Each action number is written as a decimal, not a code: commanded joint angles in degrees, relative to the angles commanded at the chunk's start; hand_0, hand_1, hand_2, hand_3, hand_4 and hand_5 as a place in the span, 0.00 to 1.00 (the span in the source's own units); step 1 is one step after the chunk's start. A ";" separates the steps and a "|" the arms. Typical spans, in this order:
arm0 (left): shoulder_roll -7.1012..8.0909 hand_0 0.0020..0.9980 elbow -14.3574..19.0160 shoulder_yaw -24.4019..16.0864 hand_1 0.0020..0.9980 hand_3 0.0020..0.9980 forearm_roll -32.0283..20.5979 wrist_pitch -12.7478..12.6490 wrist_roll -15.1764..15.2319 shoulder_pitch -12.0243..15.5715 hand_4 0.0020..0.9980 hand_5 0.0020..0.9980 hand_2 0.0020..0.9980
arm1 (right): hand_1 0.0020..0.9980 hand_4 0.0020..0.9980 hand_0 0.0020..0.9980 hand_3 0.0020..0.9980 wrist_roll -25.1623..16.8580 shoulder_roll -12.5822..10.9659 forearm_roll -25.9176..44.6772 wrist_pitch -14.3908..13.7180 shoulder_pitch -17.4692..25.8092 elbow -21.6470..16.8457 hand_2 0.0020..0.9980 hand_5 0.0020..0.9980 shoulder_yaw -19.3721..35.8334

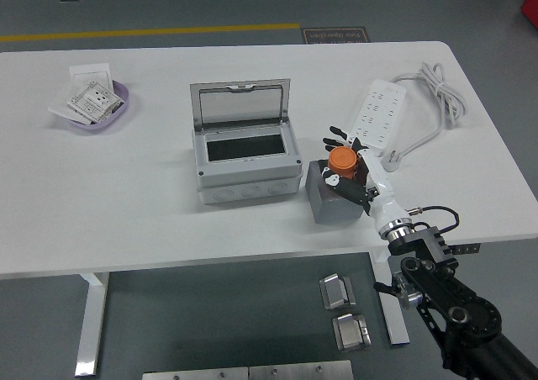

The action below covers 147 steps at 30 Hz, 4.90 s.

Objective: Pick up the cylinder from the cube,place it in the box,flap close box

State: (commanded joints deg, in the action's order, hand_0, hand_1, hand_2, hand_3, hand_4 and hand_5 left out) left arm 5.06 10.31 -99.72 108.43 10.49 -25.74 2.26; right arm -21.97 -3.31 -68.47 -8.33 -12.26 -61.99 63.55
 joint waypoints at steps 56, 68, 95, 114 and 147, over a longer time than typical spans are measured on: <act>0.03 0.77 0.00 0.54 0.80 0.91 0.09 -2.36 3.83 -0.10 0.86 0.60 0.80 | 0.57 0.00 0.70 0.41 3.69 -2.13 -4.05 -5.41 -5.35 -5.32 0.53 0.00 -2.76; 0.23 0.76 0.00 -0.30 0.79 0.90 1.25 -2.89 4.02 0.01 0.86 0.60 0.80 | 0.17 0.00 0.07 0.36 4.35 -1.51 -9.83 -8.54 -10.90 -4.72 0.42 0.00 -7.64; 0.98 0.76 0.00 -2.14 0.80 0.89 3.72 -2.95 3.49 -0.03 0.85 0.60 0.80 | 0.06 0.00 0.00 0.32 6.58 0.05 -20.35 -10.64 -33.10 15.58 0.38 0.00 -28.55; 1.58 0.76 0.00 -1.43 0.80 0.89 3.75 -2.86 3.40 -0.69 0.85 0.60 0.81 | 0.07 0.00 0.00 0.32 8.92 3.31 -20.55 -10.66 -38.91 23.91 0.40 0.00 -37.52; 2.11 0.76 0.00 -2.42 0.80 0.89 5.84 -2.53 3.15 -1.13 0.85 0.60 0.81 | 0.08 0.00 0.00 0.34 8.38 3.31 -12.04 -8.92 -41.13 27.74 0.41 0.00 -44.47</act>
State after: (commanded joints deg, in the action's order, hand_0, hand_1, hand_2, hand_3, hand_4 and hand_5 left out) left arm 7.18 10.31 -102.14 114.27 7.96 -22.59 1.13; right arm -13.58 0.00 -80.51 -17.25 -53.39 -34.26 19.08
